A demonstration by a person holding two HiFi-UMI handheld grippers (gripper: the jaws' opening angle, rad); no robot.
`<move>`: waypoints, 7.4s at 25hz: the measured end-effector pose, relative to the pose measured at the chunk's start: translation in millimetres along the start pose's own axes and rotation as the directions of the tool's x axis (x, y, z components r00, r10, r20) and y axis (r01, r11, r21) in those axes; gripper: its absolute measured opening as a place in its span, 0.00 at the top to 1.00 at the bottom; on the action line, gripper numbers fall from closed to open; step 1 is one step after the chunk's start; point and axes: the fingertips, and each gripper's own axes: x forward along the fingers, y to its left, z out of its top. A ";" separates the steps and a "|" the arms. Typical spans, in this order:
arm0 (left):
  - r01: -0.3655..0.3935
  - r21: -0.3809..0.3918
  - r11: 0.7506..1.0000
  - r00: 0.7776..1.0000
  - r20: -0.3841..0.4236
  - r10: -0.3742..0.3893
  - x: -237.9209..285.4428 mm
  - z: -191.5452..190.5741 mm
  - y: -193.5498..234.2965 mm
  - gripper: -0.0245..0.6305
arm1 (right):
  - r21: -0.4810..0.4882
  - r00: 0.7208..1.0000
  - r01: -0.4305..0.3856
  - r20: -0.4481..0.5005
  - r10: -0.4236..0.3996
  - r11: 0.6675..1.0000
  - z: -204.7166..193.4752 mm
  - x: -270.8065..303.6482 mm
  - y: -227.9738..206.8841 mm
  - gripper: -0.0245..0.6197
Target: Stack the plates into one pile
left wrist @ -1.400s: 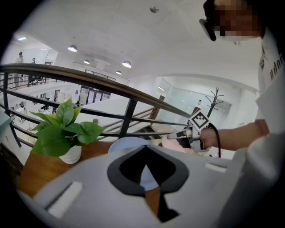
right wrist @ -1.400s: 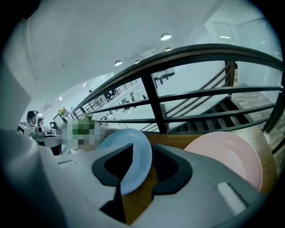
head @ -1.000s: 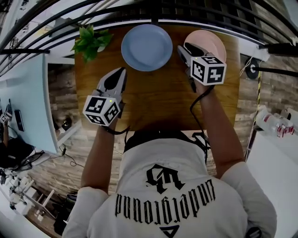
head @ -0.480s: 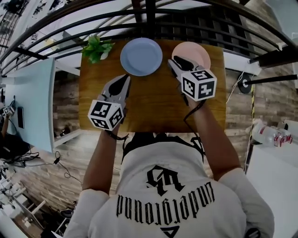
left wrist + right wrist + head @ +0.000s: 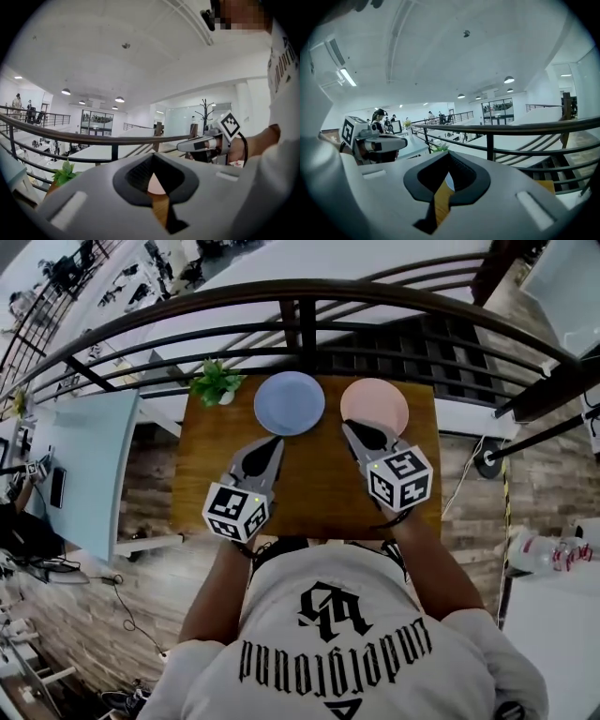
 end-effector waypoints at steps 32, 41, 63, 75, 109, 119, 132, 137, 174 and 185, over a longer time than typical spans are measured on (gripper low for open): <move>0.252 0.054 0.966 0.968 -0.012 -0.252 -35.5 17.3 -2.7 0.89 | 0.045 0.972 0.230 0.045 -0.232 0.972 5.4 -42.9 42.8 0.96; 0.294 0.044 0.955 0.956 -0.006 -0.294 -36.6 4.6 -8.5 0.89 | 0.036 0.963 0.269 0.025 -0.270 0.962 -10.8 -47.3 50.1 0.96; 0.333 -0.002 0.943 0.938 -0.099 -0.331 57.0 -20.3 -41.1 0.89 | 0.117 0.950 0.311 -0.051 -0.307 0.943 -39.1 -67.6 -52.3 0.96; 0.309 -0.080 0.948 0.930 -0.183 -0.319 149.5 -63.1 -66.0 0.89 | 0.186 0.945 0.314 -0.156 -0.288 0.931 -86.6 -76.7 -159.8 0.96; 0.174 -0.186 0.967 0.874 -0.423 -0.239 312.3 -195.4 -29.9 0.89 | 0.421 0.886 0.360 -0.435 -0.163 0.833 -246.5 19.7 -357.5 0.85; 0.160 -0.197 0.967 0.867 -0.441 -0.233 319.7 -216.3 -26.2 0.89 | 0.525 0.883 0.380 -0.450 -0.130 0.762 -277.5 44.2 -378.0 0.85; 0.141 -0.212 0.967 0.868 -0.444 -0.223 313.7 -225.8 -23.3 0.89 | 0.597 0.875 0.415 -0.468 -0.122 0.687 -290.7 58.1 -387.6 0.89; 0.132 -0.210 0.969 0.871 -0.441 -0.215 308.6 -225.6 -21.7 0.89 | 0.634 0.884 0.419 -0.450 -0.131 0.650 -288.9 59.0 -390.8 0.92; 0.152 -0.136 0.979 0.940 -0.286 -0.186 165.0 -126.3 16.9 0.89 | 0.546 0.923 0.370 -0.310 -0.229 0.752 -168.8 7.4 -256.8 0.92; 0.195 -0.080 0.978 0.962 -0.181 -0.206 88.7 -61.7 33.0 0.89 | 0.530 0.929 0.368 -0.239 -0.281 0.764 -118.6 -16.3 -173.2 0.92</move>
